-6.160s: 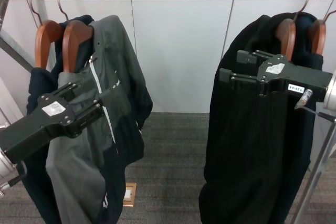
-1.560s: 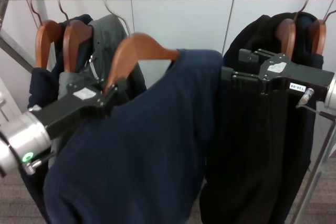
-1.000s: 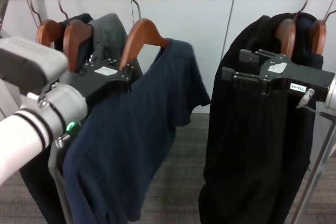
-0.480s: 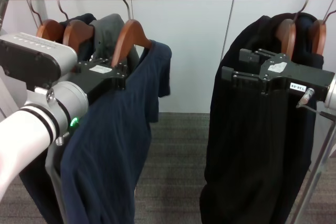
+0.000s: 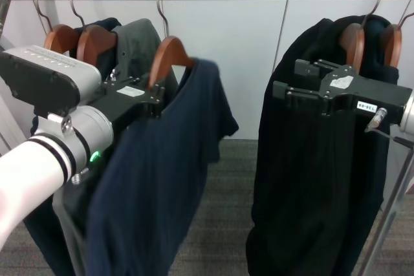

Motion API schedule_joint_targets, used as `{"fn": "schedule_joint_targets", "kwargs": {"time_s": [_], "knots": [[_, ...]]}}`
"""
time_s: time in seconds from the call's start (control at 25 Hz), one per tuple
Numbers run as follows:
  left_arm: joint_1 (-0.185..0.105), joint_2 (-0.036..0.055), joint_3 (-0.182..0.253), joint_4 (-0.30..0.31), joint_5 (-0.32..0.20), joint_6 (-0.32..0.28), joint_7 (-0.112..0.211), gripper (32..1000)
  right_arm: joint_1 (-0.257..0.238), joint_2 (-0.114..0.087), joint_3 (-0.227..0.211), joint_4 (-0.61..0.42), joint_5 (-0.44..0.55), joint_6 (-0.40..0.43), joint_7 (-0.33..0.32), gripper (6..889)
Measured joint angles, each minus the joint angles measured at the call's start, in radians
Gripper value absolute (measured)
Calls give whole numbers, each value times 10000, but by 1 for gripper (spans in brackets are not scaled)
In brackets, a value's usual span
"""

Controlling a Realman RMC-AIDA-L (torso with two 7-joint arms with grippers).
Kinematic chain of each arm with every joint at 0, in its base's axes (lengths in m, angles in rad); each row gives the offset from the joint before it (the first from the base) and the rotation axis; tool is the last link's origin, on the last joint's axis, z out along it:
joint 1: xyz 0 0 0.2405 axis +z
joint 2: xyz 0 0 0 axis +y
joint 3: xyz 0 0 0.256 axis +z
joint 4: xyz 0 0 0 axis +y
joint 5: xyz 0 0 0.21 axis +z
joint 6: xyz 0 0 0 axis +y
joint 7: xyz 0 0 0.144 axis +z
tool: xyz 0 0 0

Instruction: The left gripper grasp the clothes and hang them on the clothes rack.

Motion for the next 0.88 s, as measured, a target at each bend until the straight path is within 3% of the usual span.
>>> {"fn": "schedule_joint_targets", "kwargs": {"time_s": [0.16, 0.36, 0.48, 0.76, 0.88], "knots": [[0, 4, -95, -178, -32, 515, 2, 296, -17, -1, 0, 0, 2, 0, 0, 817], [51, 23, -239, -191, -70, 674, -35, 404, -26, -1, 0, 0, 3, 0, 0, 817], [199, 41, -430, -147, -78, 1304, -68, 470, -74, 0, 0, 0, 4, -1, 0, 817], [975, 96, -1774, -411, -155, 5394, -578, 695, -112, -2, -1, 0, 4, -1, 0, 818], [1054, 176, -2520, -1048, -89, 7336, -788, 758, -128, -11, 0, 1, 3, -1, 0, 818]]}}
